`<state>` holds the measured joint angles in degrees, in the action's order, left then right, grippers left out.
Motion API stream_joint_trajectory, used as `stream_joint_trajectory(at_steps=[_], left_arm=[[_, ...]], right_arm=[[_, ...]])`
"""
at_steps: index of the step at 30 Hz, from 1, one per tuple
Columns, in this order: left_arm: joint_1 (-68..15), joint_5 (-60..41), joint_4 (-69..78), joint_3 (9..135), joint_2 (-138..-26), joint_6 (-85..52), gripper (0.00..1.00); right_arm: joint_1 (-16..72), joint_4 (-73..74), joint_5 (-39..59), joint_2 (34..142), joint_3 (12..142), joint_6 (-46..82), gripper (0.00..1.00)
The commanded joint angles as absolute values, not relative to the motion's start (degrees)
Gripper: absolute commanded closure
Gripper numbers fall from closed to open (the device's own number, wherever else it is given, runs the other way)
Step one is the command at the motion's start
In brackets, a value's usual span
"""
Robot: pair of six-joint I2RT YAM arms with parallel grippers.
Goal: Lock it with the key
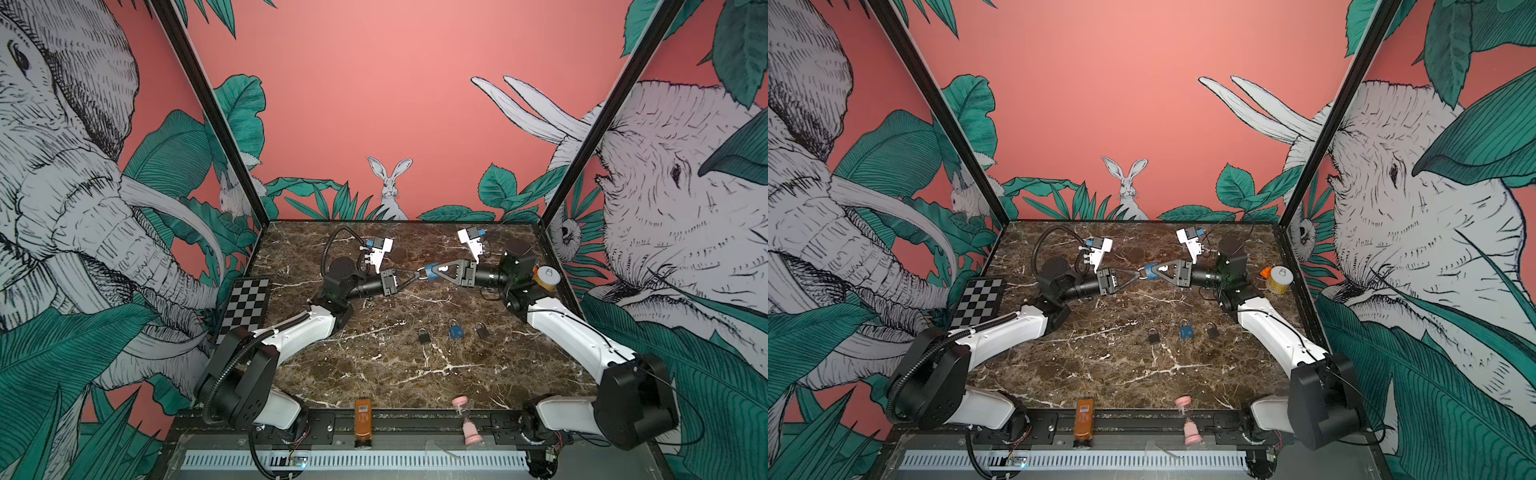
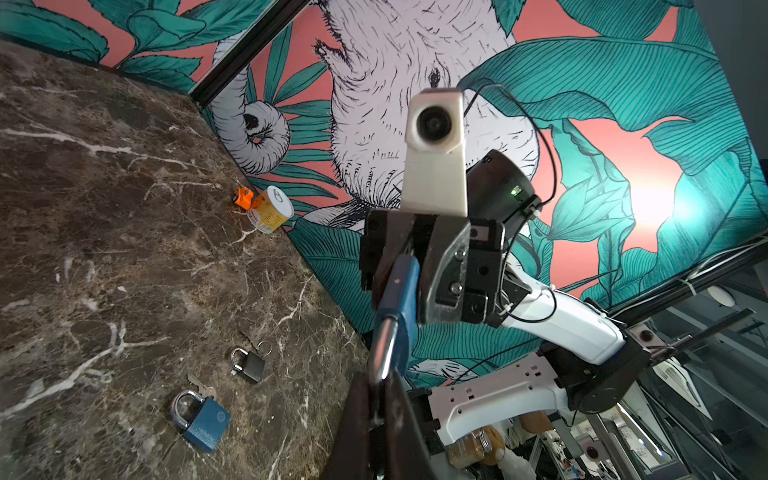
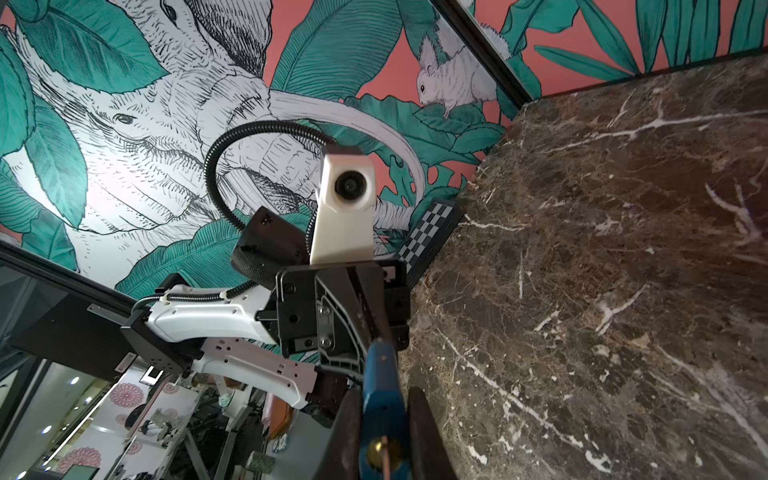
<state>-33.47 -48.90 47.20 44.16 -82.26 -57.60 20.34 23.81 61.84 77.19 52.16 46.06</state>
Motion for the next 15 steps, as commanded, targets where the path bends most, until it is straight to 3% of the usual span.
stream_joint_trajectory(at_steps=[1,8,9,11,12,15], left_arm=[[-39.6,-57.27,48.29,46.08,-78.99,-53.91,1.0],[-28.42,-50.16,43.29,43.04,-75.4,-50.65,1.0],[-27.3,-49.57,43.83,43.11,-75.45,-50.67,0.9],[-26.68,-48.52,43.43,43.79,-75.91,-49.83,0.61],[-26.72,-47.98,43.43,44.0,-76.09,-49.49,0.52],[-26.87,-45.69,51.23,42.35,-77.85,-53.55,0.46]], right_arm=[[26.26,29.32,60.92,79.9,52.02,48.49,1.0],[20.82,19.08,56.44,71.56,48.0,44.43,1.0],[20.2,18.18,55.78,70.14,47.31,44.29,1.0],[19.86,18.11,53.79,68.1,46.06,45.01,1.0],[19.82,18.43,52.64,67.24,45.38,45.69,1.0],[19.93,22.29,47.8,64.69,42.31,49.39,1.0]])
